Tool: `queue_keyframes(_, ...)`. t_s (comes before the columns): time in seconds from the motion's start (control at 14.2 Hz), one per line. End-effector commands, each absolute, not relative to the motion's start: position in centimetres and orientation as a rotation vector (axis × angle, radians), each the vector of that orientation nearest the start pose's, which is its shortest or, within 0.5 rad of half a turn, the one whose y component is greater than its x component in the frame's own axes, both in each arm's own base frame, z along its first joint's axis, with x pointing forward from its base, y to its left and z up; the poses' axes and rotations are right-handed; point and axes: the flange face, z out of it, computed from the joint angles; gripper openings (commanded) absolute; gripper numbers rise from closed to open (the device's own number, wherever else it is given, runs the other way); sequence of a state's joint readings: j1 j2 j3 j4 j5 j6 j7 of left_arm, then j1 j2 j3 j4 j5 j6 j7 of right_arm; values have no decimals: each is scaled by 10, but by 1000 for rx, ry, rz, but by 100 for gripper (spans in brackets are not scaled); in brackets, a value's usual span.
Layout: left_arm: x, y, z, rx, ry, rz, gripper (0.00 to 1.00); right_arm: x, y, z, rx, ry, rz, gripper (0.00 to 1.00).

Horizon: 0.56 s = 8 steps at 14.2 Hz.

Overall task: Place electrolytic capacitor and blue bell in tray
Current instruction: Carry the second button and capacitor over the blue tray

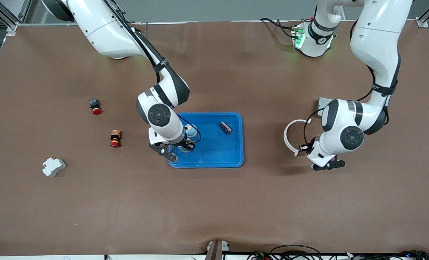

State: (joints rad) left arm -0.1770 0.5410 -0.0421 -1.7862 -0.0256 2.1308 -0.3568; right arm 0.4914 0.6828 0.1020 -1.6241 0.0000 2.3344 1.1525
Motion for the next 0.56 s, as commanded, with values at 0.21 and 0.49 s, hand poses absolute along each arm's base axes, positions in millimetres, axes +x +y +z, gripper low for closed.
queue_keyframes(0.21,632,-219,325,-3095,-498,318,10,584,393,212,-2927,914,17,0)
queue_keyframes(0.49,620,-295,339,-3054,-725,267,10,579,400,198,-2917,929,7,0)
